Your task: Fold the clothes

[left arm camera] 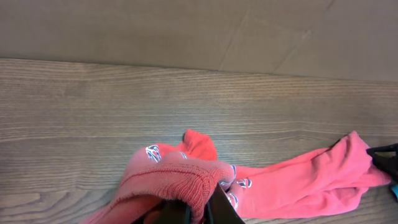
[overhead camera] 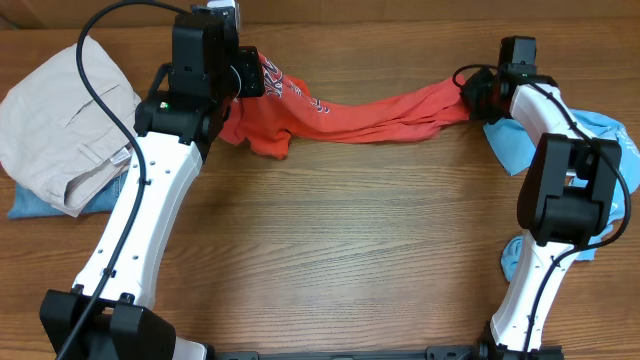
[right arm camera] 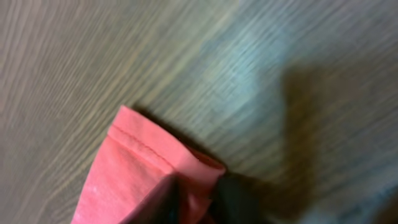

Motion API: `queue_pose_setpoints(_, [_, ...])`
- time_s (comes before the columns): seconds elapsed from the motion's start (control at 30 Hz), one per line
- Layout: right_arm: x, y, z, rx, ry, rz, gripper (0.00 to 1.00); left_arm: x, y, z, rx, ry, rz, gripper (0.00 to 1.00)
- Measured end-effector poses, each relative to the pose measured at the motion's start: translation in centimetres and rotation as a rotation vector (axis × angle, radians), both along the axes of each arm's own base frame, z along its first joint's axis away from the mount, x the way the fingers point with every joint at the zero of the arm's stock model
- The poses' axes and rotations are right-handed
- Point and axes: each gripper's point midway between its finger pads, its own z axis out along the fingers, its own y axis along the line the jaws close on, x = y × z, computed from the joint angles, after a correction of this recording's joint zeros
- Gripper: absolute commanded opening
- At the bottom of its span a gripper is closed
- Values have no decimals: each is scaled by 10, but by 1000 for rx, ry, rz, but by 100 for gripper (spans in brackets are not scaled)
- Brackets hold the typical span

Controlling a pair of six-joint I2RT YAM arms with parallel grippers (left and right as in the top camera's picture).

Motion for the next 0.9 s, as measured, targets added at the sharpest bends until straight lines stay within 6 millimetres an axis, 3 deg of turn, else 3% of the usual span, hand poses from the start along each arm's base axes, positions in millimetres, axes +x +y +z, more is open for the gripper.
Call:
queue_pose_setpoints(0.03, [2, -1, 1, -2, -9, -1, 4, 0, 0, 0, 0, 0, 0, 7])
queue_pose_setpoints(0.27, [4, -1, 2, -1, -19, -2, 4, 0, 2, 0, 5, 1, 7, 7])
queue_pose_setpoints(0.47, [-13, -8, 0, -12, 56, 22, 4, 1, 6, 0, 24, -2, 26, 7])
queue_pose_setpoints(0.53, [-26, -18, 15, -20, 92, 29, 4, 1, 7, 0, 36, -5, 24, 6])
queue_pose_setpoints(0.6, [-36, -27, 39, -29, 103, 34, 4, 1, 9, -1, 49, -7, 33, 5])
queue_pose_setpoints(0.83, [-81, -53, 193, -137, -49, 27, 4, -4, 18, -10, 87, 35, 64, 4])
queue_pose_setpoints(0.9, [-96, -55, 229, -173, -101, 26, 4, -8, 19, -15, 94, 59, 65, 4])
